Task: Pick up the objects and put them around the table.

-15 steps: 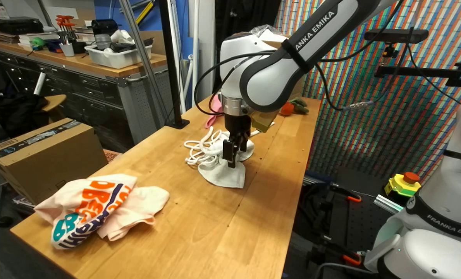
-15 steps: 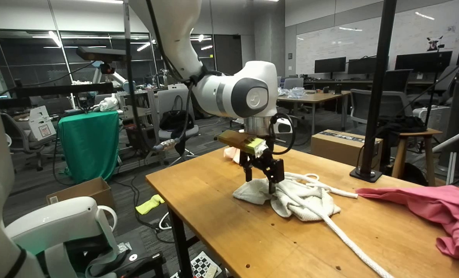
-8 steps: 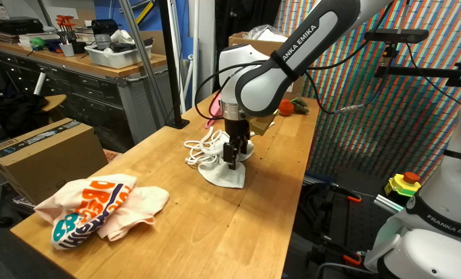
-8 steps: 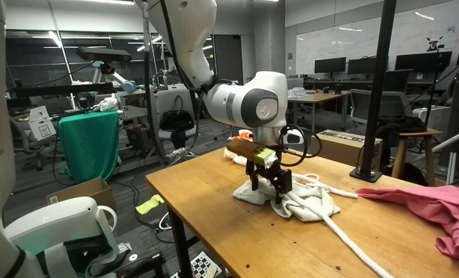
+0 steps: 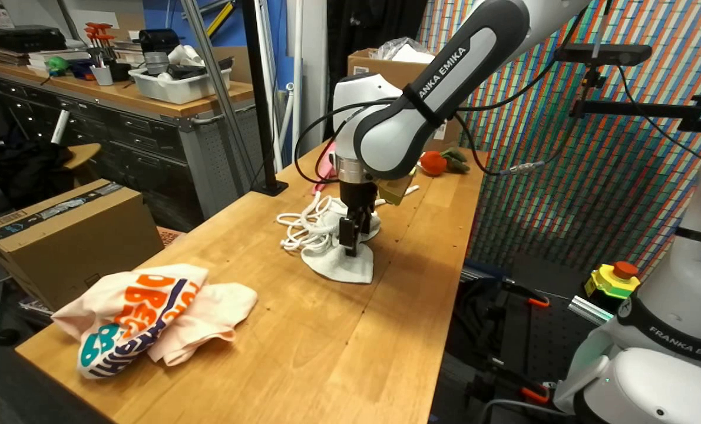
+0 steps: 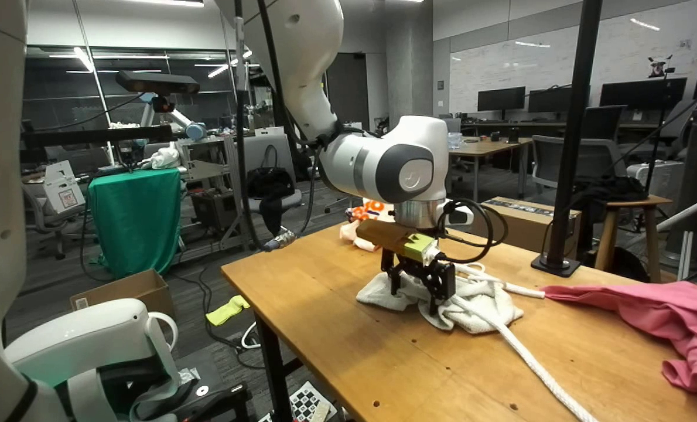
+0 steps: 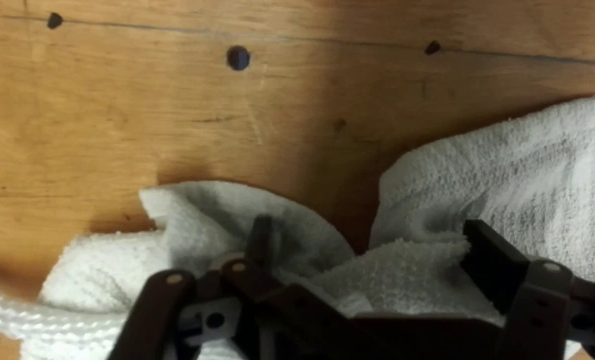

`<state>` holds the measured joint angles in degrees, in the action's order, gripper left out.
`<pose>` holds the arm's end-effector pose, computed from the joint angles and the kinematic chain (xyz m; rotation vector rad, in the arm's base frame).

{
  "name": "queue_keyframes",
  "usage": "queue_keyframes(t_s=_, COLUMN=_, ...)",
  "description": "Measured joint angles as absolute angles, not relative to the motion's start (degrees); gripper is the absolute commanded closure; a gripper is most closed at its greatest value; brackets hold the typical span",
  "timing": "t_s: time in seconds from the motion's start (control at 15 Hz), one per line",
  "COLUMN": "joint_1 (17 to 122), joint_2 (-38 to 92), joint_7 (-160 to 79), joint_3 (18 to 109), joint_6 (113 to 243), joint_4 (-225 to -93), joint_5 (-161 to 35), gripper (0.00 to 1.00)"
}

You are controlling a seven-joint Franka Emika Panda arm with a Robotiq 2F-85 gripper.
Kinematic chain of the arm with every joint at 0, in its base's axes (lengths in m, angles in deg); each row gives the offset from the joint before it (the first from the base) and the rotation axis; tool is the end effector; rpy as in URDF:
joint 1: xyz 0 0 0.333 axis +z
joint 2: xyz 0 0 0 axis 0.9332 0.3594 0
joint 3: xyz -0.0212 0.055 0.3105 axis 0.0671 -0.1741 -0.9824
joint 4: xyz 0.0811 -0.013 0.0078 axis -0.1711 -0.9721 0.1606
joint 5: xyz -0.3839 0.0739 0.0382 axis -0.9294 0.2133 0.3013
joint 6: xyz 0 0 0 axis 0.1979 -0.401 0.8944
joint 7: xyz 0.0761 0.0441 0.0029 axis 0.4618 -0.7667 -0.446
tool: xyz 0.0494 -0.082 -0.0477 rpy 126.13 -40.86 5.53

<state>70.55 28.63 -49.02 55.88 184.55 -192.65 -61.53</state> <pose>0.5496 0.0496 0.2365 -3.1254 -0.2838 0.0708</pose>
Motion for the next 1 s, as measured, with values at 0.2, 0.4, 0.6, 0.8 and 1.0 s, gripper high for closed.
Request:
queue_keyframes(t_s=0.2, joint_1=69.92, joint_2=28.74, joint_7=-51.04, joint_3=55.85, joint_6=184.58, joint_4=-192.44, joint_5=-60.81, gripper=0.58)
queue_keyframes(t_s=0.4, joint_1=69.73, joint_2=28.60, joint_7=-52.03, joint_3=55.73, joint_6=184.58, joint_4=-192.05, joint_5=-60.79, gripper=0.80)
queue_keyframes(t_s=0.6, joint_1=69.82, joint_2=28.42, joint_7=-52.56, joint_3=55.41, joint_6=184.52, joint_4=-191.70, joint_5=-60.80, gripper=0.93)
queue_keyframes(t_s=0.8, joint_1=70.26, joint_2=27.87, joint_7=-53.19, joint_3=54.79, joint_6=183.87, joint_4=-191.80, joint_5=-60.84, gripper=0.92)
queue_keyframes(t_s=1.0, joint_1=70.66, joint_2=25.12, joint_7=-55.62, joint_3=53.17, joint_6=181.22, joint_4=-192.70, joint_5=-60.79, gripper=0.92)
